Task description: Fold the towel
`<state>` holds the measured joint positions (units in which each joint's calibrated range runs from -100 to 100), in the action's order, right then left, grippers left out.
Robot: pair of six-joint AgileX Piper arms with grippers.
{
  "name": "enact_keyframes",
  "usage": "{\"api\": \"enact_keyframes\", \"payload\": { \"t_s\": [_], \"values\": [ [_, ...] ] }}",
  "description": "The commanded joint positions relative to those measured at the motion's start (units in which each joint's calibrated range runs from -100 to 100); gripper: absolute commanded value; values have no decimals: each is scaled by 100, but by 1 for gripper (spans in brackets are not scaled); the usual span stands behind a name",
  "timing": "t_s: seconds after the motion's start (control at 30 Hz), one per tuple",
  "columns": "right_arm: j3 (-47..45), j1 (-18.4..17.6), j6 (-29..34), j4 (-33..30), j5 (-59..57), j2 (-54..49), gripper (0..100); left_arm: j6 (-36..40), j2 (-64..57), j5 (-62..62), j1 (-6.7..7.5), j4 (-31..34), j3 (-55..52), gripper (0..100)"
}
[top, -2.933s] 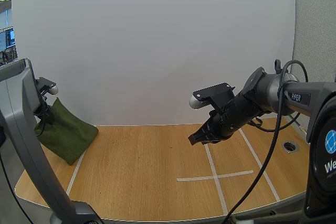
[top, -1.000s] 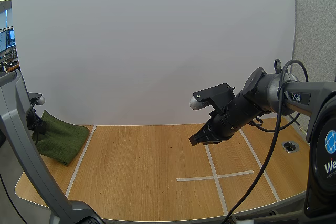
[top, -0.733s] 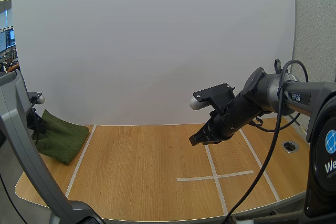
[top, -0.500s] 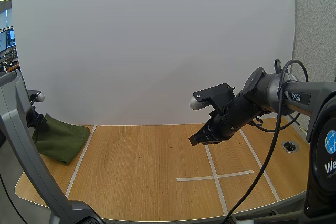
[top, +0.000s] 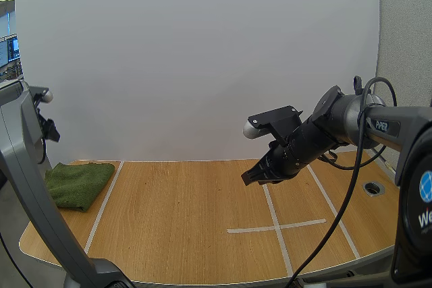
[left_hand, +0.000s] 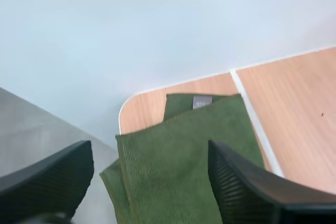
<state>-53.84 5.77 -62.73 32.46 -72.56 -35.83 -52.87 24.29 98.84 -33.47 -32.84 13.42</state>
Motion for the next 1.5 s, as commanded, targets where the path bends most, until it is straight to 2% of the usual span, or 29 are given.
{"api": "enact_keyframes", "payload": {
  "t_s": [0.0, 0.07, 0.17, 0.23, 0.33, 0.43, 0.47, 0.53, 0.8, 1.0, 1.1, 1.23, 1.47],
  "values": [
    [-34, 3, 9, 420, 56, -522, 0, 140, -934, 116, -11, -843, 158, 100],
    [-34, 3, 19, 434, 317, -999, 0, 265, -1103, 116, -11, -923, 158, 98],
    [-34, 3, 337, 411, 848, -1841, 0, 340, -1567, 116, -11, -1235, 34, 90],
    [-34, 3, 445, 411, 939, -2035, 0, 340, -1757, 116, -11, -1370, -59, 85],
    [-34, 3, 689, 387, 980, -2329, 0, 340, -2164, 116, -11, -1646, -311, 52],
    [-34, 3, 925, 239, 997, -2494, 0, 264, -2434, 116, -11, -1828, -575, 8],
    [-34, 3, 1056, 227, 1006, -2548, 0, 212, -2491, 116, -11, -1893, -649, 0],
    [-34, 3, 1403, 92, 1006, -2662, 0, 162, -2618, 116, -11, -1989, -820, 0],
    [-34, 3, 3890, -549, 1320, -2958, 0, -1, -2798, 116, -11, -2211, -1424, 0],
    [-34, 3, 3938, -1226, 1749, -2987, 0, -38, -2809, 116, -11, -2242, -1552, 0],
    [-34, 3, 4090, -1308, 1834, -3191, 0, -46, -2803, 116, -11, -2282, -1569, 0],
    [-34, 3, 4079, -1428, 2137, -3819, 0, -46, -2803, 116, -11, -2282, -1569, 0],
    [-424, 3, 4044, -1784, 3625, -5184, 0, -37, -2824, 116, -11, -2438, -1569, 0]
  ]
}}
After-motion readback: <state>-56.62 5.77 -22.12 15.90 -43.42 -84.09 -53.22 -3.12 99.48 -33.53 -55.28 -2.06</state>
